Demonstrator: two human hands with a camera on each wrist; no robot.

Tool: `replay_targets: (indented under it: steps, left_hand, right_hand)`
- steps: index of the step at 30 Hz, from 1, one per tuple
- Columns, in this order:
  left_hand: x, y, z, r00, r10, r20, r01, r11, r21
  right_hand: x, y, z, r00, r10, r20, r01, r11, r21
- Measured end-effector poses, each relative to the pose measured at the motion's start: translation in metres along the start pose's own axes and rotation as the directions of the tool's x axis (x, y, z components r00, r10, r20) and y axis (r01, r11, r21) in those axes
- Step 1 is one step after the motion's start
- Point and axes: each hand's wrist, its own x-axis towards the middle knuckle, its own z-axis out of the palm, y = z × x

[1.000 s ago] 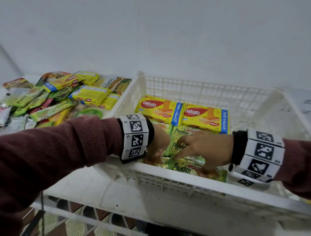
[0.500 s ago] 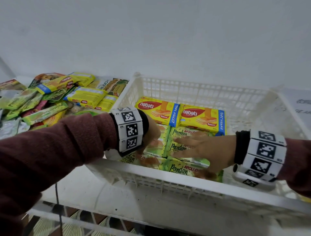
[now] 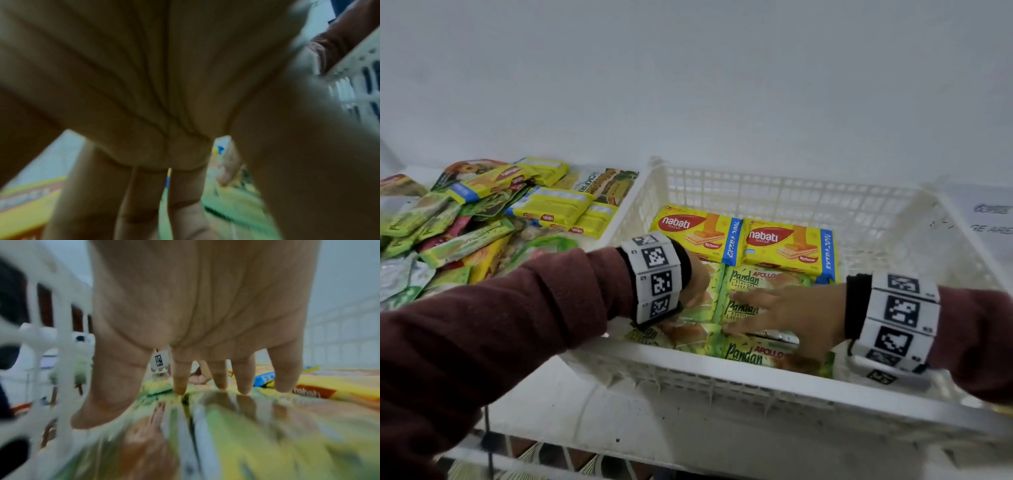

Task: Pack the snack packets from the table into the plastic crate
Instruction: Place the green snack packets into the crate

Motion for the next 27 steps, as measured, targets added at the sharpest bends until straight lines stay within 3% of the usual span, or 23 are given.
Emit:
replay_targets:
  steps: [4,7,10,12,15,19,24,27]
  left_hand:
    - [-0.028,-0.034,-0.037,0.97,-0.044,-0.24,-0.043,0.936,-0.349]
    - [-0.069,-0.066,-0.06,0.868,-0.103,-0.486,-0.205,0.817,-0.539]
    - [-0.098,-0.101,-0.057,0.775,-0.21,-0.596,-0.276,0.736,-0.618]
    - [-0.104,-0.122,-0.042,0.764,-0.287,-0.578,-0.24,0.704,-0.668]
    - [-0.089,-0.141,-0.009,0.791,-0.369,-0.488,-0.135,0.672,-0.728]
    - [-0.058,-0.139,0.029,0.811,-0.389,-0.436,-0.17,0.557,-0.813]
    - [-0.034,-0.118,0.042,0.802,-0.322,-0.503,-0.293,0.521,-0.801]
    - [-0.026,-0.114,0.044,0.799,-0.295,-0.524,-0.338,0.5,-0.797]
  right_hand:
    - [-0.008,0.004,-0.035,0.969,-0.106,-0.224,0.144,0.976,0.161]
    - [0.006,-0.008,-0.056,0.93,-0.185,-0.318,0.222,0.971,0.084]
    - [0.033,-0.032,-0.069,0.903,-0.306,-0.301,0.316,0.948,-0.016]
    - [0.053,-0.045,-0.071,0.903,-0.35,-0.25,0.338,0.937,-0.091]
    - [0.08,-0.058,-0.069,0.924,-0.352,-0.147,0.321,0.926,-0.2]
    - [0.098,-0.065,-0.065,0.934,-0.358,-0.024,0.332,0.888,-0.319]
    - [0.108,-0.062,-0.065,0.932,-0.358,0.052,0.361,0.91,-0.206]
    - [0.1,-0.055,-0.07,0.929,-0.37,-0.023,0.367,0.927,-0.072]
